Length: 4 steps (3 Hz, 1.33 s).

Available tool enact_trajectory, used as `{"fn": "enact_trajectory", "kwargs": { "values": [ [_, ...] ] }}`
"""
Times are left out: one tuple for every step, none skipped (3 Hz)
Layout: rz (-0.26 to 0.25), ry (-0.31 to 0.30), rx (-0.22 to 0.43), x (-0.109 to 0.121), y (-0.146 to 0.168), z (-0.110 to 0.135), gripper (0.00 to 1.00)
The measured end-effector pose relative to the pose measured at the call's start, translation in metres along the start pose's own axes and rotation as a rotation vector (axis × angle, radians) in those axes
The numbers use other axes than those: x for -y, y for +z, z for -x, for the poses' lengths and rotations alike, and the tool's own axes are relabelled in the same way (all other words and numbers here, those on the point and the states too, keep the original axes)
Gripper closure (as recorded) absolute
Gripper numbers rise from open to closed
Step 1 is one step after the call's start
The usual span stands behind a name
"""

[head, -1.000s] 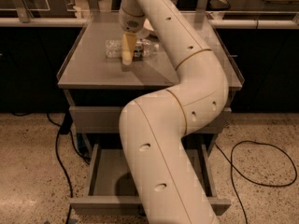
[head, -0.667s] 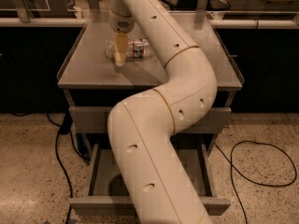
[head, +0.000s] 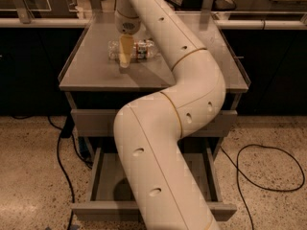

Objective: Place water bottle into middle drawer

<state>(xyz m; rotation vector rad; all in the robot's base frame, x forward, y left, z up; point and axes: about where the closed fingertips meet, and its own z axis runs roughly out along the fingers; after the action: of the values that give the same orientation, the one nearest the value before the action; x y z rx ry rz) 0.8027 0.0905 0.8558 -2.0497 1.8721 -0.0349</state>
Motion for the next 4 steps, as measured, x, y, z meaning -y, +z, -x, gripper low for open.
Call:
{"fn": "enact_trajectory", "kwargs": {
  "values": [
    [0.001, 0.058, 0.004, 0.001, 0.003, -0.016, 0.00],
    [-0.008, 0.116, 0.007, 0.004, 0.010, -0.030, 0.00],
    [-0.008, 0.116, 0.008, 0.004, 0.010, -0.030, 0.00],
    [-0.008, 0.116, 0.008, 0.004, 0.010, -0.030, 0.18]
  ]
}}
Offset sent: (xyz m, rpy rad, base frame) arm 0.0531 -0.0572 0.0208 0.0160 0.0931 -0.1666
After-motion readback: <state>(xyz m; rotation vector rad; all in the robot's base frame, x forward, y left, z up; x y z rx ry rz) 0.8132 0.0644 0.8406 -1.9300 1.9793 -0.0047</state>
